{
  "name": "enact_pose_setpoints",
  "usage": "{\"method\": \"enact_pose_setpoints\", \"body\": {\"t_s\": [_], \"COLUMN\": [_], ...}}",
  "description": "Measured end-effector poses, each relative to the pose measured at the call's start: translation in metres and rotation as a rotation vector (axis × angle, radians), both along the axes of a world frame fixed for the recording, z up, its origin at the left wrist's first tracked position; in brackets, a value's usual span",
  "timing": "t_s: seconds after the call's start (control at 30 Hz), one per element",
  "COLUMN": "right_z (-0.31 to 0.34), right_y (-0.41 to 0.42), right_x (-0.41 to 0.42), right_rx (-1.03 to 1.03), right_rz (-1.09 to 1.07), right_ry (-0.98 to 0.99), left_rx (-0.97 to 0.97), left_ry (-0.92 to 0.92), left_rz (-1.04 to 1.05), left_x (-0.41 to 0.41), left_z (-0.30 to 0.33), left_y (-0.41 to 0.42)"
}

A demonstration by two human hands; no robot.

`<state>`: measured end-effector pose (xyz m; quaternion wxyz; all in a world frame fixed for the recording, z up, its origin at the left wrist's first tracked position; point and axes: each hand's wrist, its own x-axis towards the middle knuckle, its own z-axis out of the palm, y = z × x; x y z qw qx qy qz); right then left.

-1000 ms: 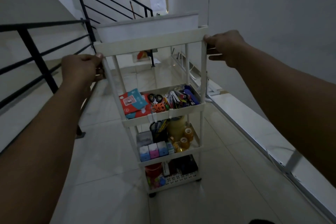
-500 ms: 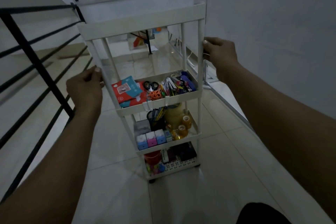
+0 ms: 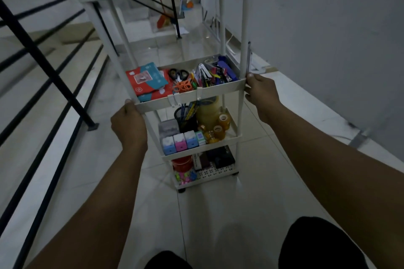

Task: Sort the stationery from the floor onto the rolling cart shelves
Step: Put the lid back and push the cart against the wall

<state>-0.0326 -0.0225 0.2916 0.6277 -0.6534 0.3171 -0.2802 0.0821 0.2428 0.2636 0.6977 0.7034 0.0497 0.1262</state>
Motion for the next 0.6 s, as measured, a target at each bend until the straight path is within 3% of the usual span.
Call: {"method": "enact_pose_setpoints", "body": {"t_s": [0.33,0.6], "right_z": [-0.003,0.015], "right_y": [-0.012,-0.028], "right_x": [0.01,0.019], "right_rx": [0.186,0.277], "right_rz": [0.023,0.227], "right_ry": [-0.007,0.074], "left_rx": [-0.081,-0.145], "left_ry": [0.226,0.395], "left_rz": [-0.064,-0.419], "left_x": [0.005,0.027], "left_z": [-0.007,0.029], "left_y": [-0.005,0.007]}}
